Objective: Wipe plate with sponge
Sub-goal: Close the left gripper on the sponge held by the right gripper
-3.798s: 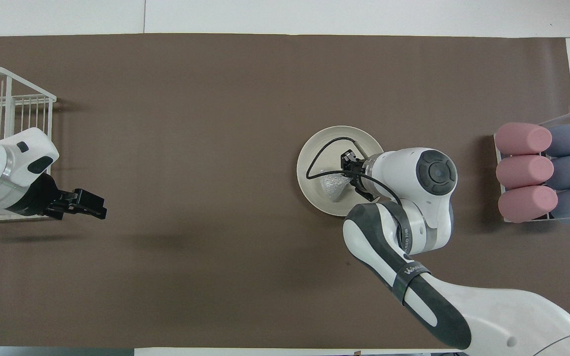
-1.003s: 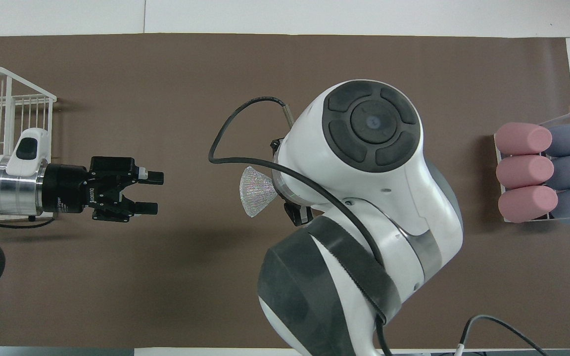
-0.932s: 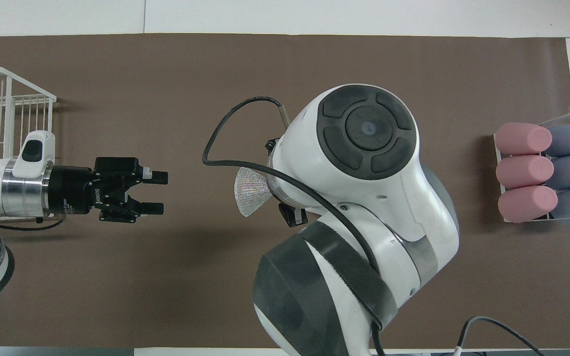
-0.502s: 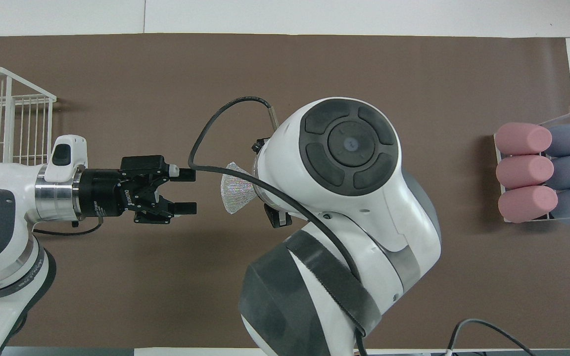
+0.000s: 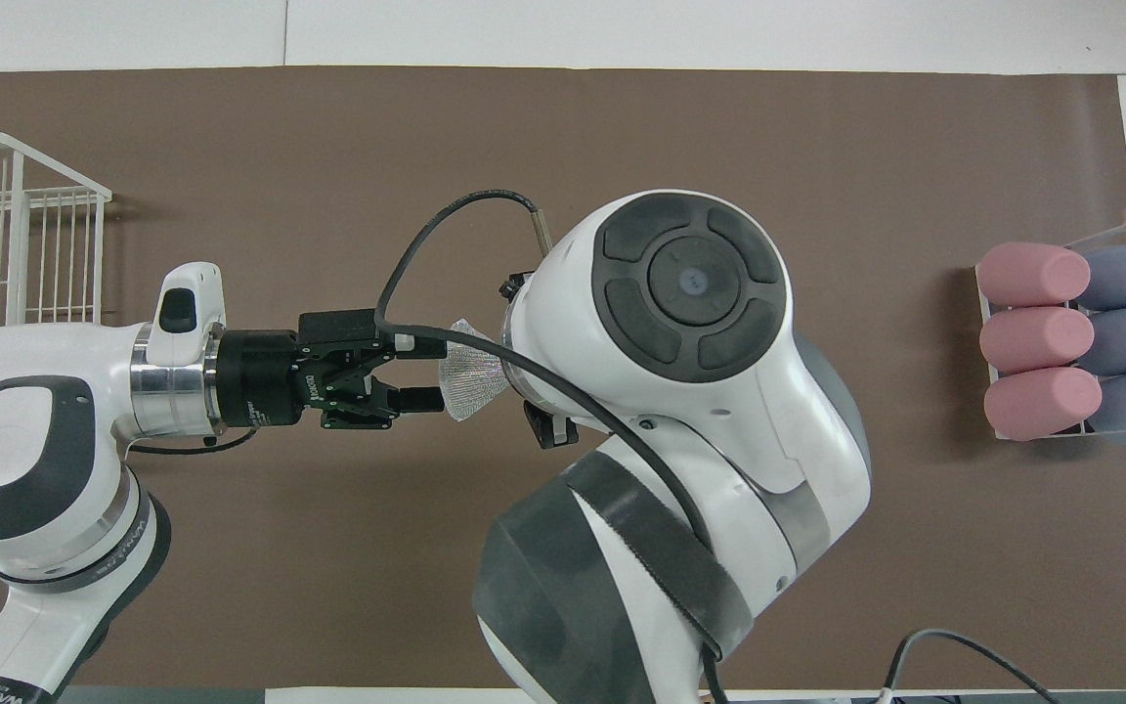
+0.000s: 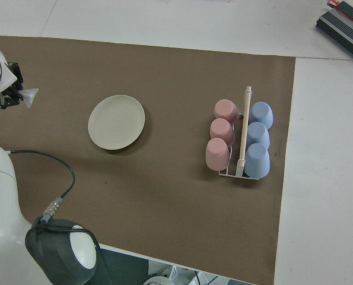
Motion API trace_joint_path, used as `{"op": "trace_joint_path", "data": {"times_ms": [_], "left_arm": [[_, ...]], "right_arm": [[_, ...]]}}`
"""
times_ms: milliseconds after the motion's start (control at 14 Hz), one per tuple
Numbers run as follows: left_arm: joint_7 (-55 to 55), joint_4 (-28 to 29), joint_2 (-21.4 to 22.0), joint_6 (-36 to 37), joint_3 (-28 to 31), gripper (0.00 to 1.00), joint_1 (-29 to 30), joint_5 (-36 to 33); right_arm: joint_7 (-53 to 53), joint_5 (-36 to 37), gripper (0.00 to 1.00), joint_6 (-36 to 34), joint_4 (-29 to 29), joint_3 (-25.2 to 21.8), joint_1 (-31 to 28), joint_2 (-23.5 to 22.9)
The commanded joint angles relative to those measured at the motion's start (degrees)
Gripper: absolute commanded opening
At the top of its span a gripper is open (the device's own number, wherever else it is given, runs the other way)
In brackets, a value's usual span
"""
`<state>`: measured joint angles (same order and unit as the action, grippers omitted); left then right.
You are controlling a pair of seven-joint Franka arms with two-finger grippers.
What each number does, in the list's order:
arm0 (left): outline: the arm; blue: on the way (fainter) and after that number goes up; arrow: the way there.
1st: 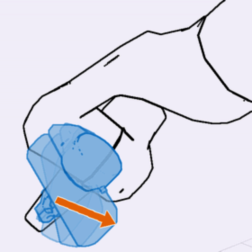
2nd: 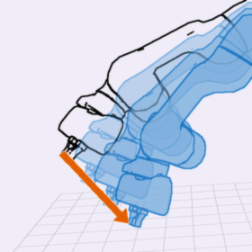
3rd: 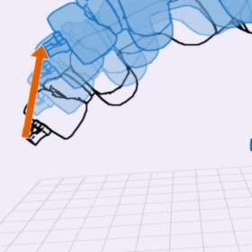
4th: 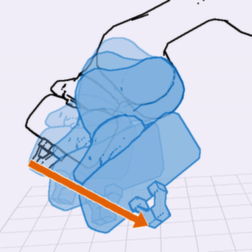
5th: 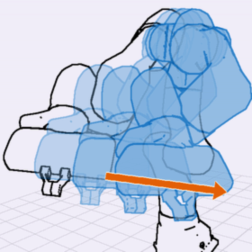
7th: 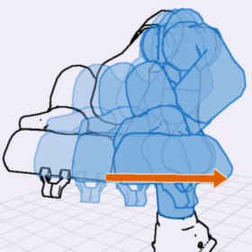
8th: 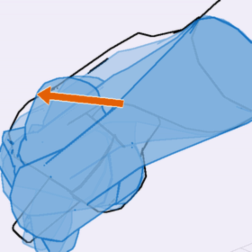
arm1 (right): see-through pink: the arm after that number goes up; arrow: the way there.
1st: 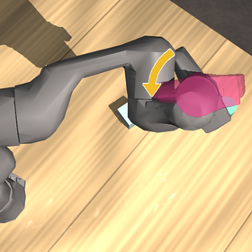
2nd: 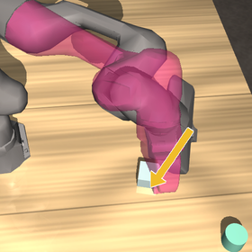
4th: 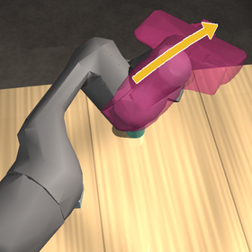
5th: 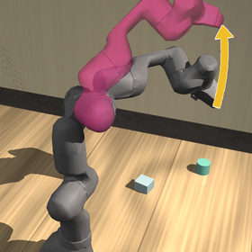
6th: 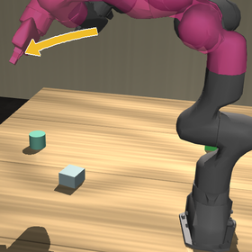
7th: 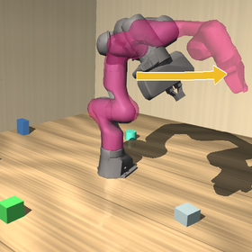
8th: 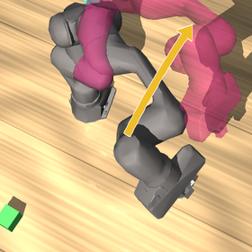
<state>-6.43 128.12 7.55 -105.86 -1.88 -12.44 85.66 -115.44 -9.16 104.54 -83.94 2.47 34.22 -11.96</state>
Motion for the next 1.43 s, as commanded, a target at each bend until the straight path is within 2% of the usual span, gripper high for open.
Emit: {"op": "trace_joint_path", "data": {"times_ms": [0,72,215,287,358,502,932,1003,1075,1147,1218,1290,1362], "left_arm": [[-1.66,-1.74,-1.31,-1.10,0.65,1.00,-1.97,0.91],[-2.62,-2.17,-1.49,-1.19,0.65,0.97,-1.98,1.00],[-3.94,-2.88,-1.84,-1.37,0.65,0.74,-2.06,0.83],[-5.16,-2.88,-1.84,-1.46,0.57,0.58,-2.06,0.82],[-5.44,-2.88,-1.84,-2.15,0.48,0.28,-2.15,0.91],[-5.44,-2.88,-1.84,-3.65,0.48,0.00,-3.37,1.00],[-1.67,-2.88,-1.40,-3.83,0.48,0.00,-3.47,1.00],[-1.57,-2.88,-1.40,-3.57,0.56,0.00,-3.38,1.00],[-1.40,-2.88,-1.40,-3.13,0.56,0.00,-3.30,0.91],[-1.31,-2.88,-1.40,-2.95,0.65,0.00,-3.12,0.74],[-1.22,-2.79,-1.31,-2.86,0.65,0.00,-3.12,0.65],[-1.13,-2.79,-1.22,-2.69,0.65,0.00,-3.03,0.47],[-1.05,-2.53,-1.22,-2.51,0.74,0.00,-2.86,0.30]], "right_arm": [[-1.28,1.25,0.00,0.49,-0.26,0.34,-0.39,0.10],[-1.28,1.25,0.00,0.49,-0.26,0.26,-0.56,0.10],[-1.19,1.16,0.00,0.67,-0.26,0.26,-0.65,0.10],[-1.10,1.25,0.00,0.67,-0.18,0.26,-0.82,0.01],[-1.10,1.25,0.00,0.58,-0.18,0.26,-0.91,0.01],[-1.10,1.25,0.00,0.58,-0.26,0.26,-0.91,0.01],[-0.49,1.77,0.00,0.15,-0.26,0.17,-1.00,0.10],[0.30,3.08,0.30,-0.12,-0.26,0.17,-1.00,0.18],[1.26,4.31,0.48,-0.38,-0.70,0.17,-0.91,0.36],[3.19,4.50,0.60,-1.43,-1.31,0.17,-0.91,0.53],[6.60,4.50,0.76,-2.48,-1.58,0.17,-1.00,0.88],[10.55,4.59,1.00,-2.84,-1.67,-0.09,-1.18,0.97],[13.89,4.59,1.00,-2.93,-1.76,-0.18,-2.05,1.06]]}}
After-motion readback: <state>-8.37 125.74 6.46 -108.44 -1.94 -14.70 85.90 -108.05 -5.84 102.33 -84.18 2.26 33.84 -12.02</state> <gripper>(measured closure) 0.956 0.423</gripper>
